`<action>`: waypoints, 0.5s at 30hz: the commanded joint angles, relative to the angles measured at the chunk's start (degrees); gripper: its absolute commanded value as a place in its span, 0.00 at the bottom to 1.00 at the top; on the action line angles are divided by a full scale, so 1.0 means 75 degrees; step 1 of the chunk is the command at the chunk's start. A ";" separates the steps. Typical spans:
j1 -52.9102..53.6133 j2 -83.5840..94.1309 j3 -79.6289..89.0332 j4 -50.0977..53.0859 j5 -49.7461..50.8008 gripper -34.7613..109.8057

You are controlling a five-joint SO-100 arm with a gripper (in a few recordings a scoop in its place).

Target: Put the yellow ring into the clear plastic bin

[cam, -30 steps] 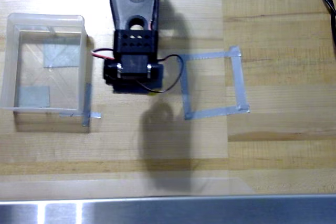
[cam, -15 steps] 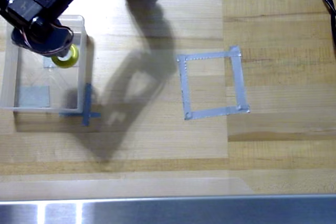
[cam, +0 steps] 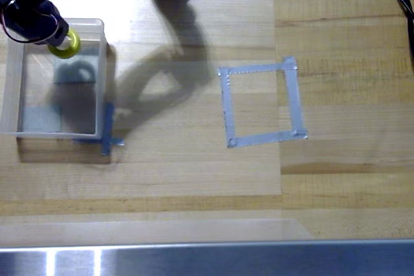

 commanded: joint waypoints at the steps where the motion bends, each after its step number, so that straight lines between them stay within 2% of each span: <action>1: -0.0188 0.1371 0.0656 -0.0680 0.0094 0.24; 10: -0.0656 0.2145 0.1770 -0.1746 0.0141 0.24; 15: -0.0832 0.2355 0.2309 -0.2402 0.0668 0.24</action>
